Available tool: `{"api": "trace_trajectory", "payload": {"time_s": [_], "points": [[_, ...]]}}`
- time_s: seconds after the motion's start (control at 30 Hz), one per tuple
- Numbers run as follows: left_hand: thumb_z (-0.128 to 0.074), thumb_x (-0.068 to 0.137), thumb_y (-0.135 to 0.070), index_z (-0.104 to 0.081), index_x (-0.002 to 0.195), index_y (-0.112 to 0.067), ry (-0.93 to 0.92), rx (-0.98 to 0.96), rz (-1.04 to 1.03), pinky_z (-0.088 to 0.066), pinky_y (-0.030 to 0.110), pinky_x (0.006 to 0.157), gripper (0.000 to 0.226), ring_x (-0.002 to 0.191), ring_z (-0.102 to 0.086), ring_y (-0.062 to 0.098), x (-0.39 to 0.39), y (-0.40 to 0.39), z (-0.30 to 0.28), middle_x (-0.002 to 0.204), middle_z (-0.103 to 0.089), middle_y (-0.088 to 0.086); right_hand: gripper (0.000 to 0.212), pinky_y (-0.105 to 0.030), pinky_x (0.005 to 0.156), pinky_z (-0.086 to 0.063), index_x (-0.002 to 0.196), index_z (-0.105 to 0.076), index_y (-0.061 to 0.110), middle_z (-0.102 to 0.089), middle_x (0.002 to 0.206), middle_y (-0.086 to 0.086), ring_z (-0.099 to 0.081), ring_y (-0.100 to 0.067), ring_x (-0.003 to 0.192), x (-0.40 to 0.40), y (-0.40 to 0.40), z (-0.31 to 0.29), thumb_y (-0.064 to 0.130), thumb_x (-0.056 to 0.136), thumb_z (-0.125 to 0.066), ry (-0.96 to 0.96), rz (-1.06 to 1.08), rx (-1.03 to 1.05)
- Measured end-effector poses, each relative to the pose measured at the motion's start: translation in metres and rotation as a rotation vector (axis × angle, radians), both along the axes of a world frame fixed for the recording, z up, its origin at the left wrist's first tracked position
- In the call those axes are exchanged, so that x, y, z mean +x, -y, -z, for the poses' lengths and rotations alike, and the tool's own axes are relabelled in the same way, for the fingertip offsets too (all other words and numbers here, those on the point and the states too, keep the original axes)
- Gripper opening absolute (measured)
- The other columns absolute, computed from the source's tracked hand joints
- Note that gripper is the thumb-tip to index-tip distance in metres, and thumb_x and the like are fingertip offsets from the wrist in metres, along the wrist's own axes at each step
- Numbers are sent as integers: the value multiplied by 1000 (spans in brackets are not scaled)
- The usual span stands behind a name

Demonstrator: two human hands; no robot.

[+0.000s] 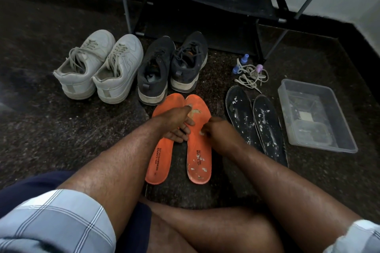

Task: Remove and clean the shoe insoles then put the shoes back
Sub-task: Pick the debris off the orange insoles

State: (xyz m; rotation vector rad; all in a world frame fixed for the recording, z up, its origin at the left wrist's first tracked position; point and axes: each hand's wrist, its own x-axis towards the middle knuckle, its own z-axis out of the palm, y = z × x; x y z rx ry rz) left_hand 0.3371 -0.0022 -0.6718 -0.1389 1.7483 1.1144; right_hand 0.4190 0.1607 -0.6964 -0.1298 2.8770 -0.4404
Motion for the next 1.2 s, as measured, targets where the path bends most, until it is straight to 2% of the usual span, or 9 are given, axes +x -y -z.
{"api": "trace_trajectory", "payload": {"time_s": [0.07, 0.23, 0.43, 0.53, 0.63, 0.8, 0.93, 1.07, 1.2], "points": [[-24, 102, -60, -62, 123, -8, -5, -4, -4, -53, 45, 97, 68, 102, -68, 34, 0, 0, 1, 105, -65, 15, 18, -32, 83, -51, 96, -73, 16, -64, 105, -5, -63, -22, 93, 0, -7, 1, 21, 88, -58, -32, 64, 2], [-25, 102, -61, -63, 122, -8, 2, -6, -4, -53, 46, 97, 68, 101, -69, 33, -1, 0, 2, 104, -66, 15, 16, -27, 80, -46, 94, -75, 14, -68, 97, -6, -63, -20, 88, 9, -1, -4, 18, 86, -62, 55, -126, -31], [-24, 101, -61, -63, 122, -8, 3, -7, 2, -53, 45, 96, 69, 99, -69, 34, -2, -1, 3, 103, -65, 15, 19, -32, 82, -50, 99, -75, 13, -68, 101, -13, -65, -29, 92, -15, -19, -3, 22, 92, -60, -113, 187, -10], [-25, 102, -60, -64, 121, -8, -5, -11, -6, -54, 44, 95, 68, 99, -69, 33, -3, -1, 3, 104, -66, 16, 22, -29, 87, -50, 102, -75, 17, -71, 108, -6, -66, -25, 99, -13, -15, -5, 16, 86, -60, 6, 71, 48], [-25, 101, -61, -64, 120, -9, -3, -11, -7, -54, 44, 95, 68, 97, -70, 32, -2, -1, 4, 104, -67, 15, 19, -19, 80, -43, 100, -76, 22, -71, 108, 5, -64, -13, 99, -13, -16, -12, 21, 86, -63, 169, 39, 18], [-25, 101, -61, -64, 120, -8, -10, -18, -5, -55, 44, 94, 69, 98, -70, 33, -2, -1, 3, 105, -67, 16, 20, -32, 89, -53, 102, -74, 19, -72, 109, -4, -67, -21, 100, -15, -17, -5, 21, 86, -62, -1, 193, -38], [-25, 101, -61, -64, 120, -8, -8, -17, -12, -54, 45, 96, 68, 100, -70, 34, -2, -1, 3, 108, -67, 17, 20, -26, 85, -50, 101, -74, 18, -72, 106, -1, -65, -18, 97, -11, -6, -10, 24, 88, -61, 96, 62, -11], [-23, 102, -61, -61, 126, -8, -13, -12, -2, -54, 45, 96, 69, 97, -70, 33, -1, -1, 3, 107, -67, 17, 28, -36, 91, -49, 108, -73, 20, -65, 110, -3, -62, -21, 101, -14, 6, -9, 13, 85, -59, -39, 7, -57], [-19, 102, -60, -58, 130, -9, -10, -18, 17, -51, 45, 100, 70, 102, -68, 34, 0, -2, 1, 107, -65, 18, 29, -35, 92, -45, 111, -69, 14, -63, 111, -7, -58, -27, 101, -6, 24, -5, 10, 87, -54, -6, -187, 70]]}}
